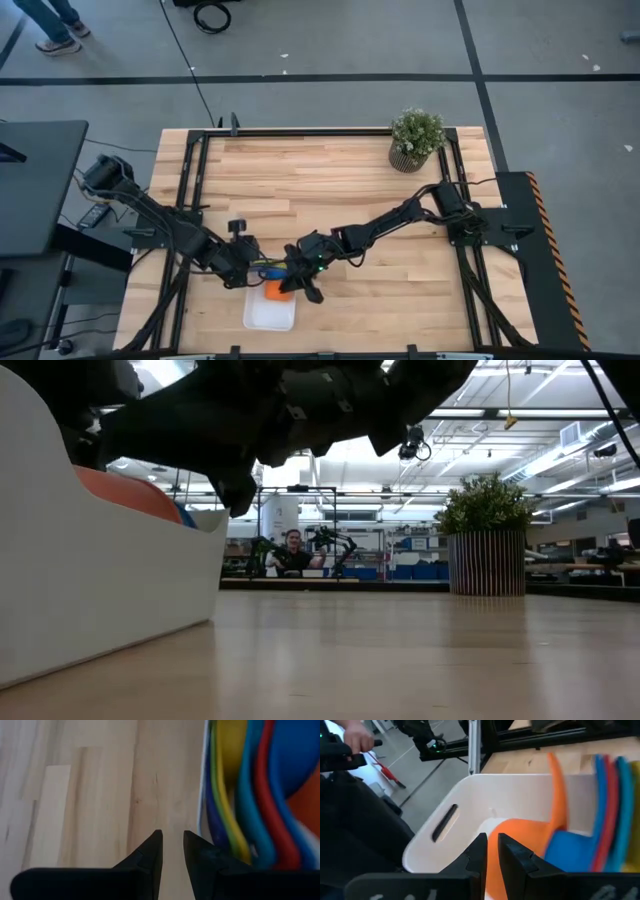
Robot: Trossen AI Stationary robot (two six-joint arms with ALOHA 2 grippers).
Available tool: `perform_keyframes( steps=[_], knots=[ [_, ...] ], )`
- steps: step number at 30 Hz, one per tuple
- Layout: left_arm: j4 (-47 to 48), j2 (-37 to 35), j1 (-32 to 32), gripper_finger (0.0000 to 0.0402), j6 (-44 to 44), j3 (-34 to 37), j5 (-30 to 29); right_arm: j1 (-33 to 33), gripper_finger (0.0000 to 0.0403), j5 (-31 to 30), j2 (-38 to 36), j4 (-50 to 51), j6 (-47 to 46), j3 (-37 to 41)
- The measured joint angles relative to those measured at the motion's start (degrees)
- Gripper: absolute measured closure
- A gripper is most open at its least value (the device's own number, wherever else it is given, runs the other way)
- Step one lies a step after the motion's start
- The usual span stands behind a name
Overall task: Nest measuring cups in basket
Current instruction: Adjust the nested measuring cups in the white bin
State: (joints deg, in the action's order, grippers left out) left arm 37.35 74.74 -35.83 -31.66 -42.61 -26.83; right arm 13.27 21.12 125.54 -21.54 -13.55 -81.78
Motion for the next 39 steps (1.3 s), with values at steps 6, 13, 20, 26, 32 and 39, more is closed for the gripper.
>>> perform_keyframes(
  steps=[6,13,20,26,32,39],
  knots=[
    [-2.1,1.5,0.0,0.0318,0.1,0.0,1.4,-0.7,0.0351,0.0,0.1,0.1,0.6,0.0],
    [-2.3,1.5,0.0,0.0318,1.3,0.0,1.4,-1.4,0.0351,1.5,0.1,-0.3,0.8,0.0],
    [-1.1,1.5,0.2,0.0318,1.5,0.0,1.3,-1.4,0.0351,3.1,-0.1,-4.4,0.1,0.0],
    [-1.2,1.5,0.4,0.0318,3.4,0.0,1.2,-1.4,0.0351,-0.1,0.0,-4.6,-0.4,0.0],
    [-1.4,1.5,0.4,0.0318,3.7,0.0,1.3,-0.8,0.0351,-3.9,0.0,-4.5,-1.7,0.0],
    [-6.4,1.5,1.3,0.0318,1.9,0.0,1.4,0.8,0.0351,-2.1,0.0,-4.6,0.6,0.0]
  ],
)
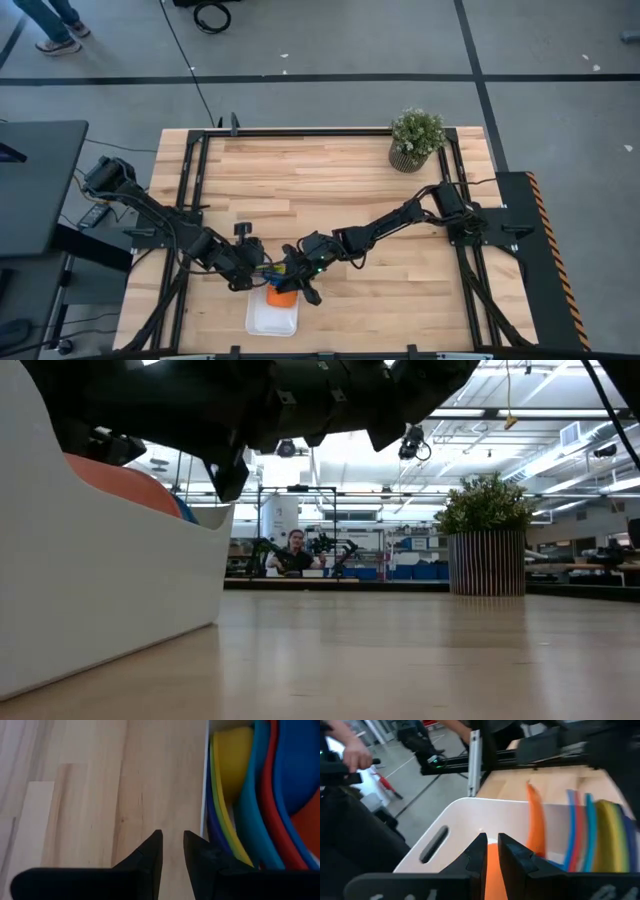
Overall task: Nest measuring cups in basket
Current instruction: Adjust the nested measuring cups in the white bin
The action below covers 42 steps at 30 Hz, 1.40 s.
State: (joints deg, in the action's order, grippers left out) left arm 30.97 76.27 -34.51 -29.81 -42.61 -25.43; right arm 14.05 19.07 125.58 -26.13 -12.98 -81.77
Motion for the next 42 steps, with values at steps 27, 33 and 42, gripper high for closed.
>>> perform_keyframes(
  steps=[27,33,42],
  knots=[
    [-2.8,0.0,1.2,0.0318,-3.0,0.0,4.4,0.4,0.0351,-2.3,3.9,2.8,-0.6,0.0],
    [-2.7,-0.2,1.2,0.0318,-2.9,0.0,6.0,-0.5,0.0351,-3.4,3.9,2.8,-1.0,0.0],
    [-2.3,-0.1,1.2,0.0318,-2.5,-0.7,12.1,-1.9,0.0351,-3.8,3.7,2.8,-0.6,0.0]
  ],
)
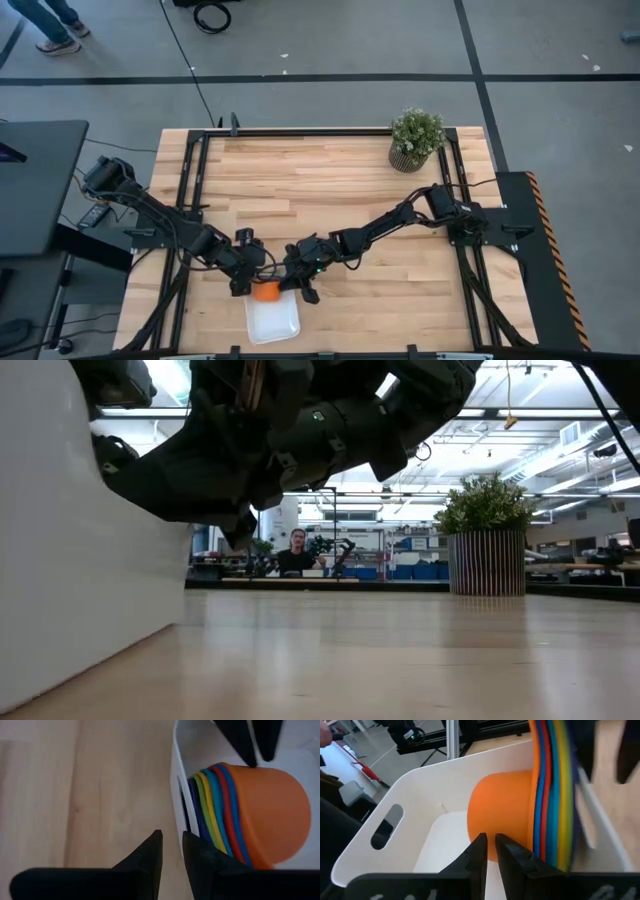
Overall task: Nest measuring cups in basket
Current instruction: Adjust the nested measuring cups in the white bin
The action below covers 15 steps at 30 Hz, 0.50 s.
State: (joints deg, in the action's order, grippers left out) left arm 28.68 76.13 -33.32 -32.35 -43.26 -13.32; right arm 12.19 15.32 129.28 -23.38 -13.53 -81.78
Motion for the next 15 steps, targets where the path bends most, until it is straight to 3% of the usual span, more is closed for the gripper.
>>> perform_keyframes(
  steps=[7,15],
  knots=[
    [-0.6,0.2,-0.1,0.0318,1.6,-2.3,1.2,-0.5,0.0351,-5.7,-0.1,-0.2,0.0,0.0],
    [0.3,0.2,0.0,0.0318,2.0,-2.6,0.8,-1.1,0.0351,-4.4,-0.1,-0.4,0.0,0.0]
  ],
)
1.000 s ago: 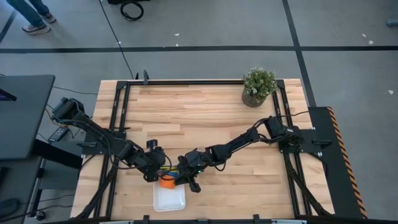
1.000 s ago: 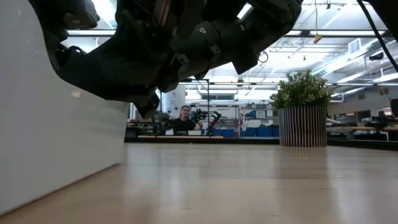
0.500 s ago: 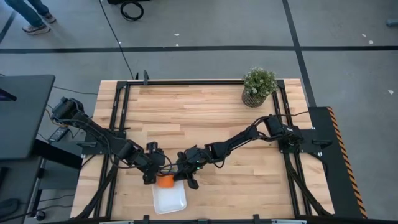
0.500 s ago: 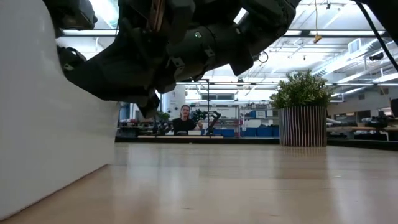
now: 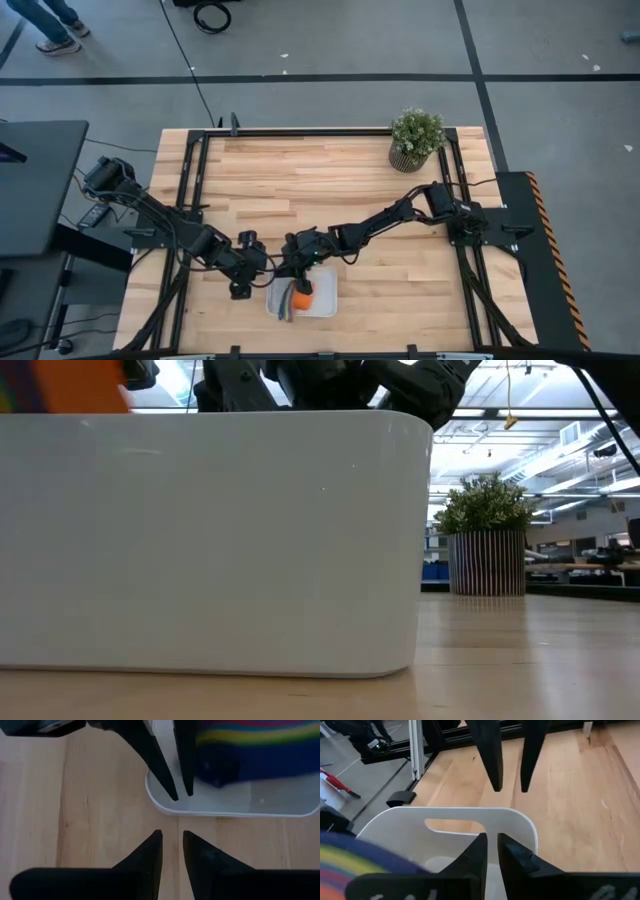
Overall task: Nest measuring cups in basket
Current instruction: Adjust the nested measuring cups in the white bin
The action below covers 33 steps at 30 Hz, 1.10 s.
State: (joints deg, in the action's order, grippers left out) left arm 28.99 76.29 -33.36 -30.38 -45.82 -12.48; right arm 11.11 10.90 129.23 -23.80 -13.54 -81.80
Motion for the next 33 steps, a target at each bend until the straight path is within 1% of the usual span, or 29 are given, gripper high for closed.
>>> perform_keyframes(
  steps=[5,9,13,15,19,22,24,26,30,33],
  knots=[
    [0.2,0.0,0.0,0.0318,0.0,0.0,-0.2,0.0,0.0351,3.1,-0.1,-0.3,1.9,0.0],
    [0.6,0.0,0.0,0.0317,0.0,0.0,-0.2,0.1,0.0351,5.2,-2.2,0.7,8.3,0.1],
    [1.3,0.0,0.0,0.0317,0.1,0.0,-0.3,0.0,0.0351,5.5,-7.0,7.9,16.2,0.0],
    [1.6,0.0,0.0,0.0318,0.2,0.0,-0.3,0.0,0.0351,5.6,-9.4,12.5,18.0,0.0],
    [1.7,0.0,0.0,0.0317,0.2,0.0,-0.3,0.0,0.0346,5.8,-13.0,19.9,18.3,0.0],
    [1.7,0.0,0.0,0.0317,0.2,0.0,-0.3,0.0,0.0335,8.8,-13.3,22.7,16.9,0.0],
    [1.7,0.0,0.0,0.0317,0.2,0.0,-0.3,0.1,0.0326,11.0,-13.2,22.6,14.6,0.0],
    [1.7,0.0,0.0,0.0317,0.2,0.0,-0.3,0.6,0.0314,11.4,-12.9,22.4,14.4,0.0],
    [1.7,0.0,0.0,0.0317,0.7,0.0,-0.3,2.2,0.0295,11.3,-12.5,21.6,16.5,0.0],
    [1.7,0.0,0.0,0.0317,2.2,0.0,-0.3,3.7,0.0290,11.3,-12.6,21.4,18.5,0.0]
  ],
)
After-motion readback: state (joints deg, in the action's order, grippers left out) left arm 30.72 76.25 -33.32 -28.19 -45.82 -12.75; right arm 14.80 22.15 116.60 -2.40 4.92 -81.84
